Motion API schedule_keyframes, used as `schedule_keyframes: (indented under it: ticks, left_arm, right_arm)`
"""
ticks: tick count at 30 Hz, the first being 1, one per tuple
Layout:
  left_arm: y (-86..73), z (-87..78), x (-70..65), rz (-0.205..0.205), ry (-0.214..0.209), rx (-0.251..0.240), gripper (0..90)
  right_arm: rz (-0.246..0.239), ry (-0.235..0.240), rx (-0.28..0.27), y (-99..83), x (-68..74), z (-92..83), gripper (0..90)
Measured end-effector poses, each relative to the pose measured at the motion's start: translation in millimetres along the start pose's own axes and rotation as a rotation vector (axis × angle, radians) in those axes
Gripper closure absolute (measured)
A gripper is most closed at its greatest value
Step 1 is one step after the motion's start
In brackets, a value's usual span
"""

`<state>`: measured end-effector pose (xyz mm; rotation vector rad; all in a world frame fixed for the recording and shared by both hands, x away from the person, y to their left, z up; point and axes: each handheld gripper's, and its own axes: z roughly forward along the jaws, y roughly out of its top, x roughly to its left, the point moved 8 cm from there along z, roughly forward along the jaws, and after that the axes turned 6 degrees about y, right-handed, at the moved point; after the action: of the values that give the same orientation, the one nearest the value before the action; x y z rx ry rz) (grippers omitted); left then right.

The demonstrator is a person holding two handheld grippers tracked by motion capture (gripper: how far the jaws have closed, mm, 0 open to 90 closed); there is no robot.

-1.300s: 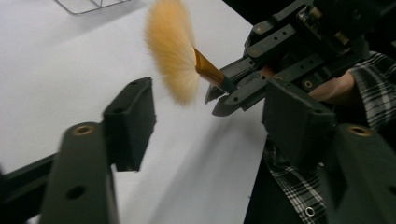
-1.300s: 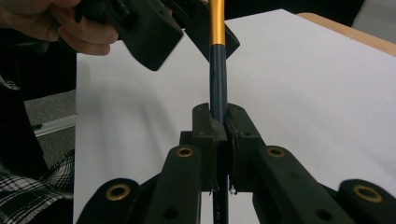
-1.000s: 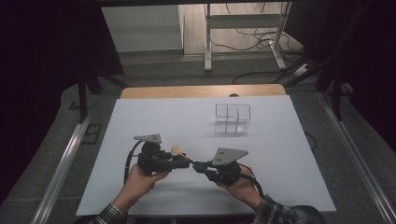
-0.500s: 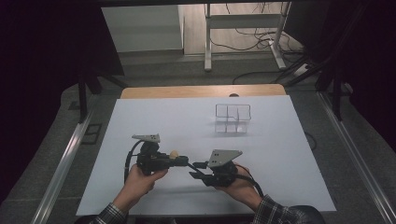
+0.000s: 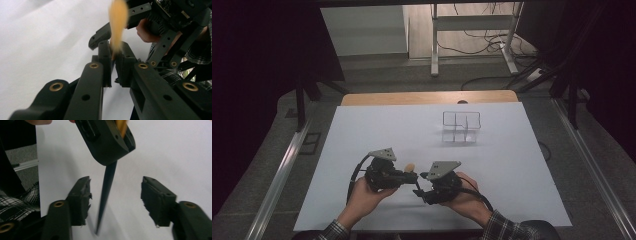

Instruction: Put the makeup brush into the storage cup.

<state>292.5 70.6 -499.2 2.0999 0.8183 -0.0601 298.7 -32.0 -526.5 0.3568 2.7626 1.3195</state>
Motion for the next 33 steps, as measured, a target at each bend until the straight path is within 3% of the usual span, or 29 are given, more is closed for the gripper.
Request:
schedule_keyframes:
  ticks: [1, 3, 4, 5, 6, 13, 16, 19, 20, 26, 33]
  left_arm:
    - [0.2, 0.4, -0.6, 0.001, -0.002, 0.0, 83.3]
    - [0.3, 0.9, -2.3, 0.006, 0.0, 0.005, 83.4]
    - [0.3, 0.9, -2.3, 0.006, 0.0, 0.005, 83.4]
    - [0.6, 0.6, -2.4, 0.012, 0.008, 0.005, 83.4]
    - [0.8, -0.2, -2.2, 0.018, 0.017, 0.008, 83.4]
    - [1.8, -0.7, -2.2, 0.025, 0.012, -0.018, 81.1]
    - [2.6, 0.0, -0.9, 0.025, 0.025, -0.029, 64.4]
    - [2.8, -0.8, -0.7, 0.027, 0.033, -0.033, 58.1]
    - [3.1, -0.8, -0.6, 0.032, 0.041, -0.037, 51.0]
    - [1.7, 0.7, 0.9, 0.063, 0.084, -0.034, 39.1]
    - [-0.2, 2.0, 1.5, 0.071, 0.094, -0.022, 31.7]
  right_arm:
    - [0.0, 0.0, 0.0, 0.0, 0.0, 0.0, 45.9]
    - [0.008, 0.009, 0.007, 0.0, 1.6, 0.5, 61.8]
    - [0.008, 0.009, 0.007, 0.0, 1.6, 0.5, 61.8]
    - [0.013, 0.01, 0.002, 0.2, 1.9, 0.5, 67.7]
    - [0.034, 0.047, -0.006, 0.6, 3.9, 0.2, 81.4]
    - [0.066, 0.058, -0.013, 1.7, 3.8, -1.1, 83.9]
    - [0.062, 0.058, -0.019, 3.1, 4.1, -2.4, 83.9]
    - [0.062, 0.057, -0.018, 3.5, 3.8, -3.7, 83.9]
    - [0.065, 0.055, -0.019, 3.3, 2.8, -4.1, 83.9]
    - [0.068, 0.052, -0.025, 4.2, 1.0, -6.6, 83.9]
    - [0.062, 0.04, -0.026, 4.3, -0.6, -8.2, 83.9]
